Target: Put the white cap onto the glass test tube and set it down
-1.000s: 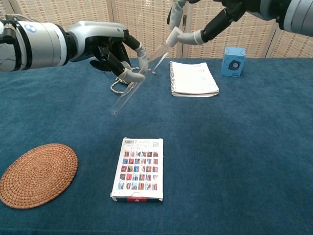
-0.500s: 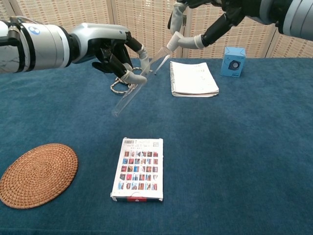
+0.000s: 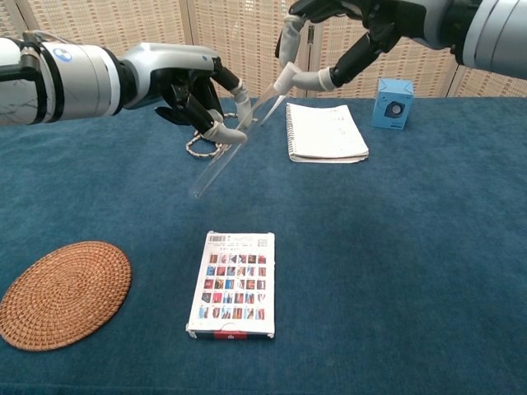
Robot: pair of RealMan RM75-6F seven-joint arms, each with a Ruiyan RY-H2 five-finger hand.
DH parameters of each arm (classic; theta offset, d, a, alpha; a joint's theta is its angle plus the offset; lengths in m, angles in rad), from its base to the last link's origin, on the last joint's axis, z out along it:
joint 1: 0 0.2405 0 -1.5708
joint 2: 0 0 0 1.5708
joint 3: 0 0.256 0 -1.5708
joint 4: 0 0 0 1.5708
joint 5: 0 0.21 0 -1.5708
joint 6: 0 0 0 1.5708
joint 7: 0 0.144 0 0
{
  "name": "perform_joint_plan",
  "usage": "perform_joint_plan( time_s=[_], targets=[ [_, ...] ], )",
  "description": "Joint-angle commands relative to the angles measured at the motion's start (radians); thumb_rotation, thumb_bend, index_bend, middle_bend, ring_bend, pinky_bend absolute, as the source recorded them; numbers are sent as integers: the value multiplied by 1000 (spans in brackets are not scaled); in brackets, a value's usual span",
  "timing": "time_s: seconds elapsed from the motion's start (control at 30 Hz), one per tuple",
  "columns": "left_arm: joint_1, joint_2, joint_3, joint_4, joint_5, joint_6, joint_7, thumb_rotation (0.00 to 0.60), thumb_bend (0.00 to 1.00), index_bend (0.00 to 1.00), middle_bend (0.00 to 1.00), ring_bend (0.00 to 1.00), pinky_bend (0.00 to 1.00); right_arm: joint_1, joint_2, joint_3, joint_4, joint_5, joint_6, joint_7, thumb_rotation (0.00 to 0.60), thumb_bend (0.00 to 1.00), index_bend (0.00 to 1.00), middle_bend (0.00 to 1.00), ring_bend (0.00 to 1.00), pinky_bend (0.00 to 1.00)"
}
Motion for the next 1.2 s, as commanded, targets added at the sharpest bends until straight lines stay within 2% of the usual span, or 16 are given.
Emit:
perform_joint_plan(
  time_s=[0.03, 1.2],
  targets=[
    [-2, 0, 3, 1, -1, -1, 3, 600, 398, 593, 992, 945, 1000, 1, 0, 0, 0, 0, 1, 1, 600, 548, 686, 296, 0, 0],
    [-22, 0, 9, -9, -15, -1, 10, 600, 398, 594, 993, 946, 1000, 25, -31, -12, 29, 27, -13, -23, 600, 547, 687, 298, 0, 0]
  ],
)
